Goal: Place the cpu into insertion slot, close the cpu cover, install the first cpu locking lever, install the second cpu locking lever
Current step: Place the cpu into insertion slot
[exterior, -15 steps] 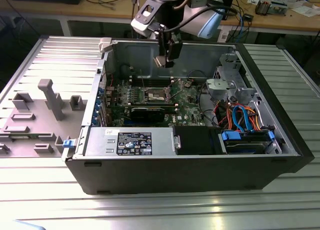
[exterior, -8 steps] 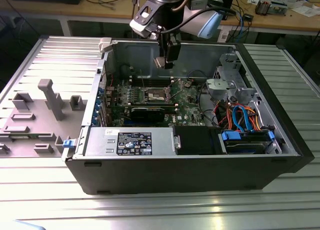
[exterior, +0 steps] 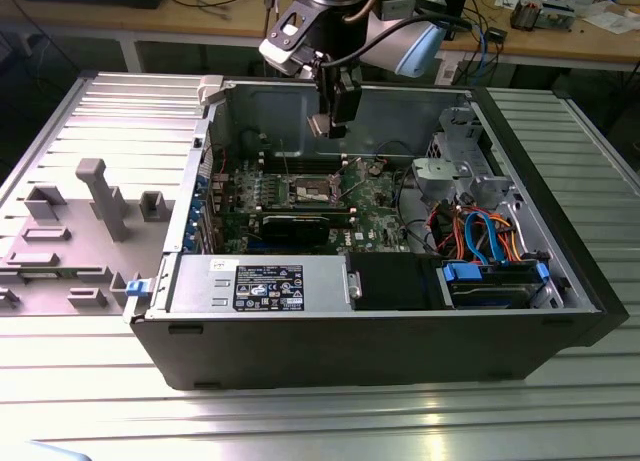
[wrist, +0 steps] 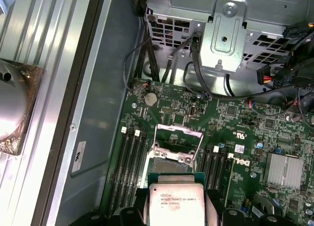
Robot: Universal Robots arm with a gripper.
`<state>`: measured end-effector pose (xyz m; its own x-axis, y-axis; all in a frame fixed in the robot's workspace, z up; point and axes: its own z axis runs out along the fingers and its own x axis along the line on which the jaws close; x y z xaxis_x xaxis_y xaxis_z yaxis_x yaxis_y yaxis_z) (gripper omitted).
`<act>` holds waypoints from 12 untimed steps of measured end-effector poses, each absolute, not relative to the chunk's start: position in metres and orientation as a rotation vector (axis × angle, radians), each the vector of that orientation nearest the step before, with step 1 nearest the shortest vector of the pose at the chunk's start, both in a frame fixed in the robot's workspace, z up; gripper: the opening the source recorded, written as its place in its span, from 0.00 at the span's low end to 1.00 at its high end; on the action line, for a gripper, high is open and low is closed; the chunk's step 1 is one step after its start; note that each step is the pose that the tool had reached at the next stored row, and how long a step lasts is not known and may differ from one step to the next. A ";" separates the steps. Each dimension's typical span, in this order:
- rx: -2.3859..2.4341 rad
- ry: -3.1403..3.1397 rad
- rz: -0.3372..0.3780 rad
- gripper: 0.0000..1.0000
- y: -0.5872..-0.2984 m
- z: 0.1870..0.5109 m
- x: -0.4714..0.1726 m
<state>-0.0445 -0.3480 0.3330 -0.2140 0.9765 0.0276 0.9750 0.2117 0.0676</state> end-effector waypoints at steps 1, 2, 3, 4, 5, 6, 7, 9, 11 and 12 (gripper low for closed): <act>1.956 2.429 0.109 0.55 -0.348 0.333 -0.045; 1.957 2.428 0.109 0.55 -0.348 0.333 -0.045; 1.961 2.425 0.109 0.55 -0.348 0.333 -0.045; 1.971 2.416 0.109 0.55 -0.348 0.333 -0.045; 1.978 2.410 0.109 0.55 -0.348 0.333 -0.044; 1.986 2.404 0.109 0.55 -0.348 0.333 -0.045; 2.001 2.390 0.108 0.55 -0.348 0.332 -0.044; 2.019 2.375 0.108 0.55 -0.348 0.332 -0.044; 2.044 2.352 0.108 0.55 -0.348 0.331 -0.045; 2.061 2.337 0.108 0.55 -0.348 0.330 -0.045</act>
